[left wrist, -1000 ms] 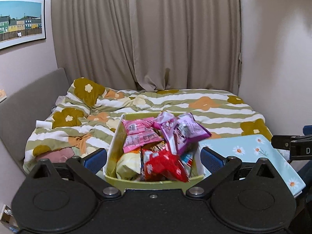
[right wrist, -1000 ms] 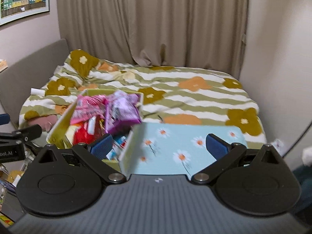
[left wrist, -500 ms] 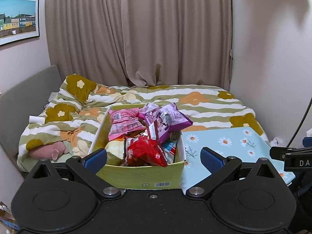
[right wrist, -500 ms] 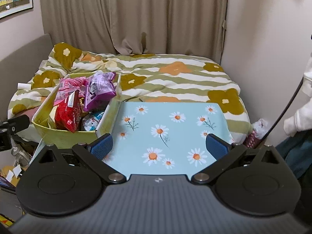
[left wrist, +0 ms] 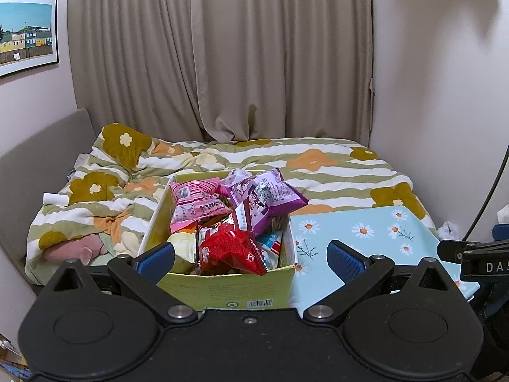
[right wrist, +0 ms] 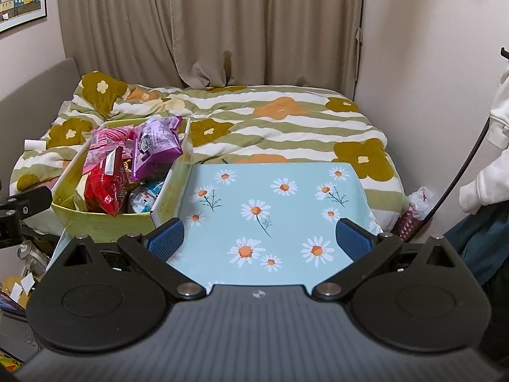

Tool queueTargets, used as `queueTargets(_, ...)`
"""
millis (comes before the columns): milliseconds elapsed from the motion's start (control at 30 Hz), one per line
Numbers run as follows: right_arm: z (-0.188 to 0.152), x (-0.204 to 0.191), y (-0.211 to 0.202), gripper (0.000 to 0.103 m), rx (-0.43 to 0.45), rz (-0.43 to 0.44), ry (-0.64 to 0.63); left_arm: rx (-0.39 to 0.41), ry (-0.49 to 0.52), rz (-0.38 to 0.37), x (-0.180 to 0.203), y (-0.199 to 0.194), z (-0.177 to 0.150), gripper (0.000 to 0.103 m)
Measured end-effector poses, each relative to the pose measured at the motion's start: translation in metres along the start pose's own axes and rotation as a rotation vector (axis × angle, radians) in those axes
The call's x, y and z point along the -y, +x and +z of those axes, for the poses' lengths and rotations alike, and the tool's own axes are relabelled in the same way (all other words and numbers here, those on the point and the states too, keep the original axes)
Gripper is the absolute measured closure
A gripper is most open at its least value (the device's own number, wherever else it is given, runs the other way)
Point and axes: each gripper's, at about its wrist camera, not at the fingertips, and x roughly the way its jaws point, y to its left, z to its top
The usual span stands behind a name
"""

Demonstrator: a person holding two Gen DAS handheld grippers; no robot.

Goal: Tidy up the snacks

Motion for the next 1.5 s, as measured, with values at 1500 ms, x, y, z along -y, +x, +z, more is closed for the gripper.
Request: queueTargets(1500,0.001,-0.005,0.003,0.0,-0.005,0.008,-0.002,-0.007,0.006,0.016,-0.011,-0.003,-0.001,0.0)
